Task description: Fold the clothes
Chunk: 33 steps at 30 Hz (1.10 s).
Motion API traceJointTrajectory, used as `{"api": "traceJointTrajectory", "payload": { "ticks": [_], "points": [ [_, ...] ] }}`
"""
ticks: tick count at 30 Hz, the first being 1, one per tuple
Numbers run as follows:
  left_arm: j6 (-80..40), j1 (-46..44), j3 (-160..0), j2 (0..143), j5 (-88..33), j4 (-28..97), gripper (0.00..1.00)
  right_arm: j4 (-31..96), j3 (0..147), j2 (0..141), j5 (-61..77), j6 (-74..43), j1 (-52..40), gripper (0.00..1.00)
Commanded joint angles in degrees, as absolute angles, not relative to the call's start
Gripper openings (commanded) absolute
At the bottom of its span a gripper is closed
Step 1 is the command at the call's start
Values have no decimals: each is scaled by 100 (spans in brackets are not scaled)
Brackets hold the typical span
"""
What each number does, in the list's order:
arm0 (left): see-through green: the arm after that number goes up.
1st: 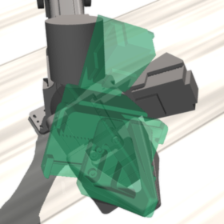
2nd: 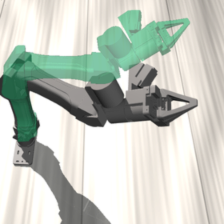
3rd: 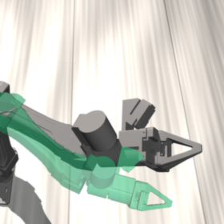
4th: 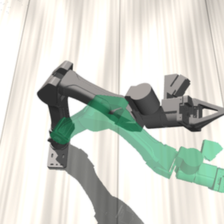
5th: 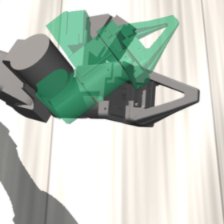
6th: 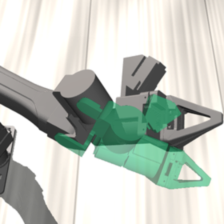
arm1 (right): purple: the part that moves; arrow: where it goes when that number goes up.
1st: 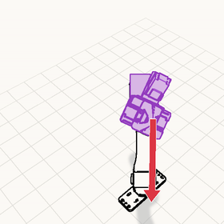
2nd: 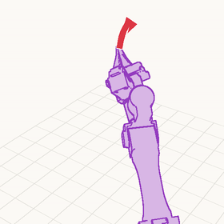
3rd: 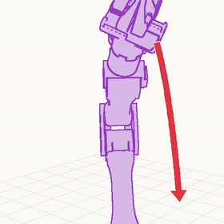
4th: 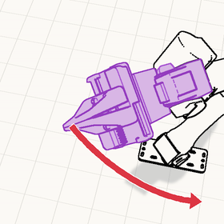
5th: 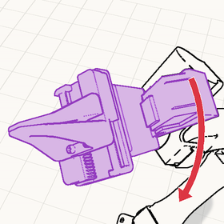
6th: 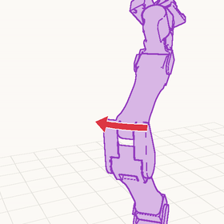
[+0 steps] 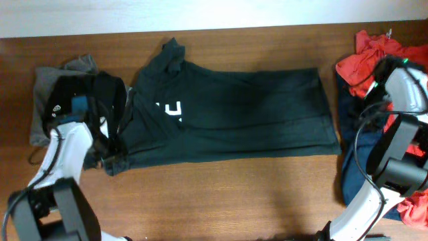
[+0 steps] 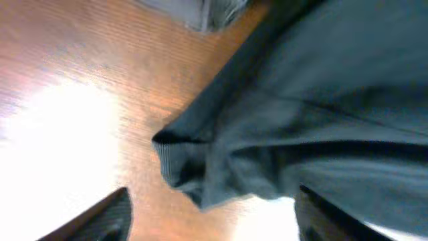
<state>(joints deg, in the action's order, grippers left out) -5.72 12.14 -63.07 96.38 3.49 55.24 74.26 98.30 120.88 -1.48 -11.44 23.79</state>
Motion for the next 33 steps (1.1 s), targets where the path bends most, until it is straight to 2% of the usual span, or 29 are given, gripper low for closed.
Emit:
{"api": "traceJointTrajectory", "payload": {
  "ticks": [1, 3, 6, 7, 15, 18, 20, 22, 23, 26, 33],
  "points": [
    [-554, 1253, -7137, 9198, -445, 5808, 84, 7765, 10779, 11963, -56, -1240, 2401, 55],
    [-405, 1253, -7509, 9146, -1116, 5835, 85, 7918, 11179, 11961, 80, -1229, 2397, 58],
    [49, 1151, -7950, 9166, -2307, 5308, 67, 7981, 11633, 11961, 495, -1221, 2397, 61],
    [47, 1041, -8029, 9183, -2425, 4952, 64, 7970, 11747, 11961, 711, -1111, 2397, 61],
    [-102, 5, -8075, 10197, -2316, 2543, 61, 7758, 12007, 11961, 1540, -836, 2397, 63],
    [-1214, -314, -8090, 11063, -2311, 947, 48, 7867, 12007, 11961, 1570, -729, 2397, 63],
    [-1769, -327, -8169, 11507, -2316, 464, 47, 7915, 12007, 11961, 1573, -729, 2397, 63],
    [-2259, -327, -8289, 11948, -2340, 64, 52, 7933, 12007, 11961, 1619, -729, 2397, 64],
    [-2434, -327, -8361, 12160, -2399, -123, 53, 7926, 12005, 11961, 1697, -727, 2397, 67],
    [-2759, -311, -8606, 12589, -2751, -530, 52, 7585, 11922, 11963, 2453, -207, 2320, 67],
    [-2366, -294, -9013, 12608, -3061, -281, 53, 6250, 11716, 12385, 2587, -200, 1706, 66]
  ]
}}
